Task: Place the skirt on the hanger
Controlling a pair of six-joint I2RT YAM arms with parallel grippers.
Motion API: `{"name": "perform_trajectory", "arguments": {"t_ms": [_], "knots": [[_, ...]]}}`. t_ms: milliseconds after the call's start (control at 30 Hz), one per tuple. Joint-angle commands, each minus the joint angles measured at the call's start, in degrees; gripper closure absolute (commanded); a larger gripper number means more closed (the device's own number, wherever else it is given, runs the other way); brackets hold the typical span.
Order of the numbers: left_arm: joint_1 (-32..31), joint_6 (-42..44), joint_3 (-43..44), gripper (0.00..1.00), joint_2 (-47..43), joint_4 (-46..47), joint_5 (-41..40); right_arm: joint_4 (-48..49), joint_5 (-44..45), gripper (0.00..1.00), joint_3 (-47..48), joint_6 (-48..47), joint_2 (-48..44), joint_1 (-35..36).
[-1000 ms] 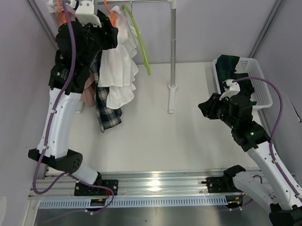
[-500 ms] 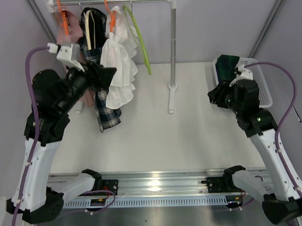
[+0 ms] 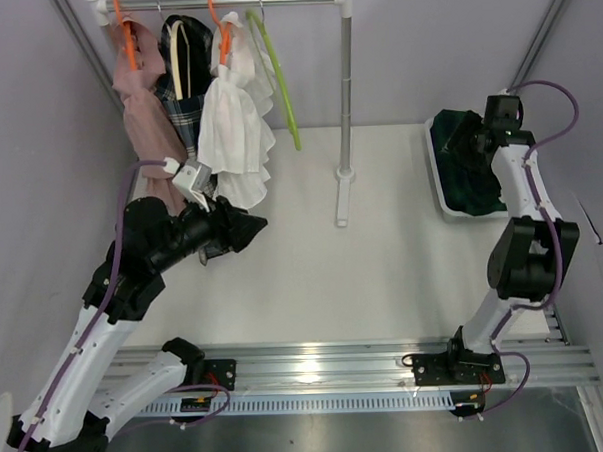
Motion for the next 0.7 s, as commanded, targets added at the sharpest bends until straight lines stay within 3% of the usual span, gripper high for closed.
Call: {"name": "perform_trajectory", "arguments": {"t_ms": [0, 167, 467, 600, 667], "knots": [[-1.9, -2.2, -2.6, 0.38, -1.6, 4.4, 2.4, 2.0, -1.9, 0.26, 7.2, -0.7, 5.0, -0.4], [-4.1, -2.5, -5.0, 0.38, -1.8, 5.1, 2.2, -0.1, -1.2, 0.25, 12.6, -0.6, 14.2, -0.4], [-4.8, -2.0, -6.4, 0.39, -1.7, 5.0, 1.9, 1.0, 0.6, 0.32, 10.3, -1.2, 18.8, -0.4], [-4.8, -2.4, -7.0, 0.4, -1.6, 5.5, 2.0, 2.2, 0.8, 0.46, 8.7, -0.9, 18.9, -1.0], [-4.9, -2.6, -7.4, 0.4, -1.5, 5.8, 1.9, 2.2, 0.8, 0.57, 8.9, -1.1, 19.1, -1.1]]}}
